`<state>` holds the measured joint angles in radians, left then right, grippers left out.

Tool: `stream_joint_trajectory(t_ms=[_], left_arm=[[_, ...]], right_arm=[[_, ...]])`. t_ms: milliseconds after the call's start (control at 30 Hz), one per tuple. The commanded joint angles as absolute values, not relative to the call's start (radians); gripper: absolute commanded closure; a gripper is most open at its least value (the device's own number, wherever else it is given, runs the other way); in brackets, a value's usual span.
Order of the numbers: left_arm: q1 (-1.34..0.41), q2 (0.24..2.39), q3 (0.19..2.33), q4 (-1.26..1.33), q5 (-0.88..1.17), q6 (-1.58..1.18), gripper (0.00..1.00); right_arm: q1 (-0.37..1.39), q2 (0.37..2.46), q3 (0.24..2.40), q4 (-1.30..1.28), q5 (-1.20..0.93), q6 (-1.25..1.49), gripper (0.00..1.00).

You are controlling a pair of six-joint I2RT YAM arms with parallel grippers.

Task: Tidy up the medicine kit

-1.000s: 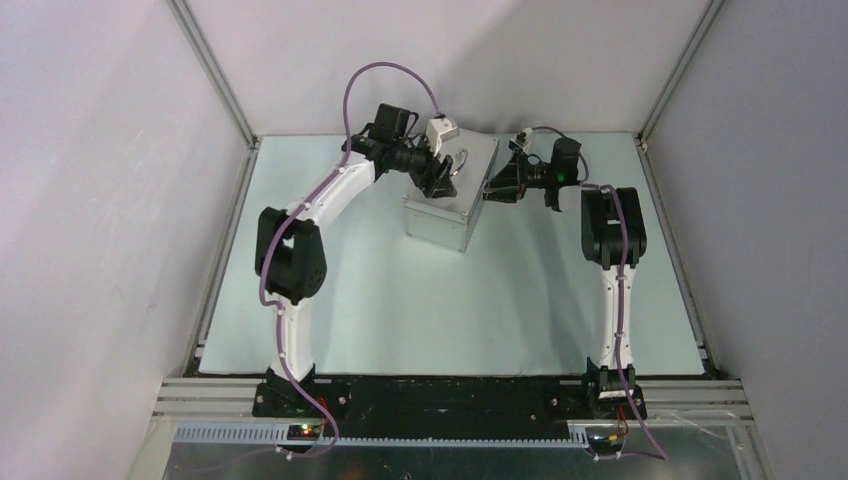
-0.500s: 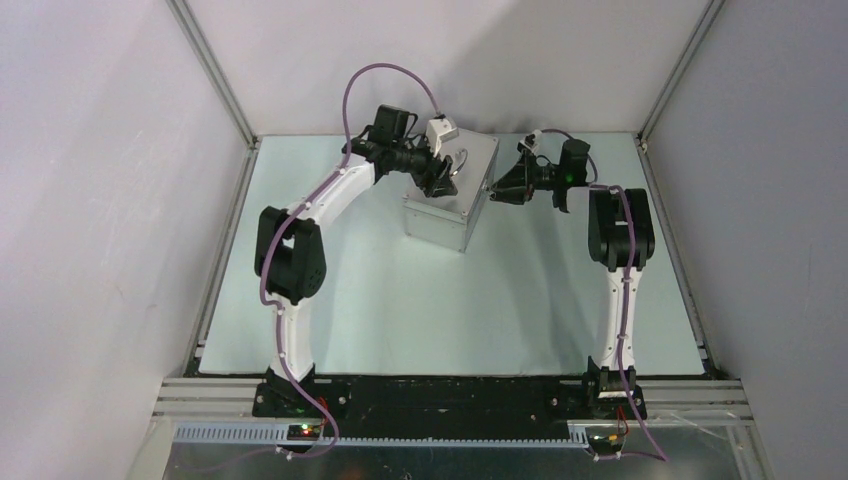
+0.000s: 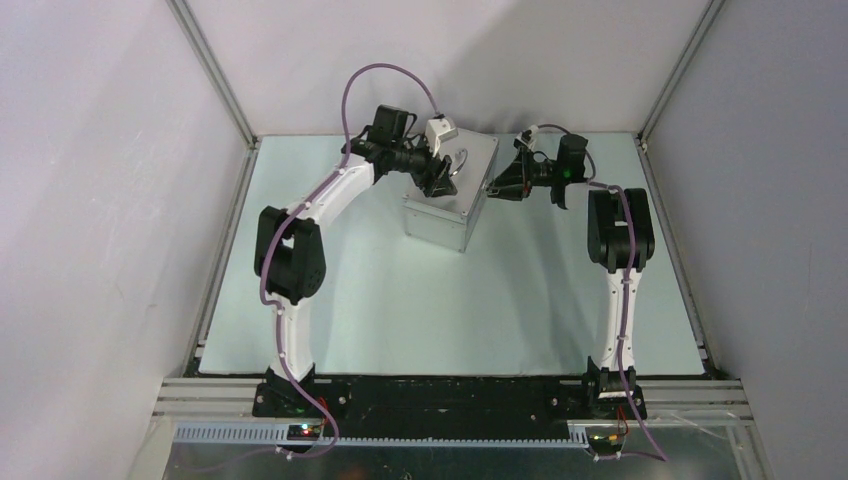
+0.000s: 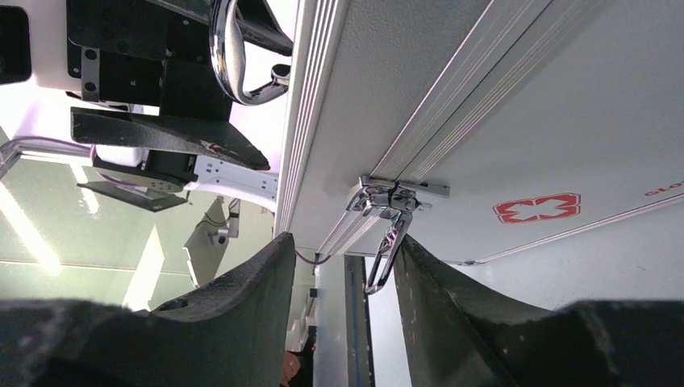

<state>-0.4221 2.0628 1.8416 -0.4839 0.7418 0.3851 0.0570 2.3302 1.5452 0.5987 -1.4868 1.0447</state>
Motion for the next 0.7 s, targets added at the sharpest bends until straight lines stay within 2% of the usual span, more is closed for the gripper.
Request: stream_joint_trajectory(t_ms=[0, 400, 667], left_arm=[[-0.414, 2.106, 1.796, -0.587, 0.714, 0.368, 0.24], [-0.412, 2.110, 1.768, -0.564, 0.718, 0.356, 0.25], [-0.411, 2.109, 1.748, -0.549, 0.726, 0.348, 0.25]], right_arm=[[0.062, 2.266, 1.614, 0.581, -1.513, 1.020, 0.49], [0.060, 2.217, 1.647, 0.273, -1.465, 0.831, 0.53], [0.056, 2.176, 1.697, -0.036, -1.381, 0.635, 0.54]])
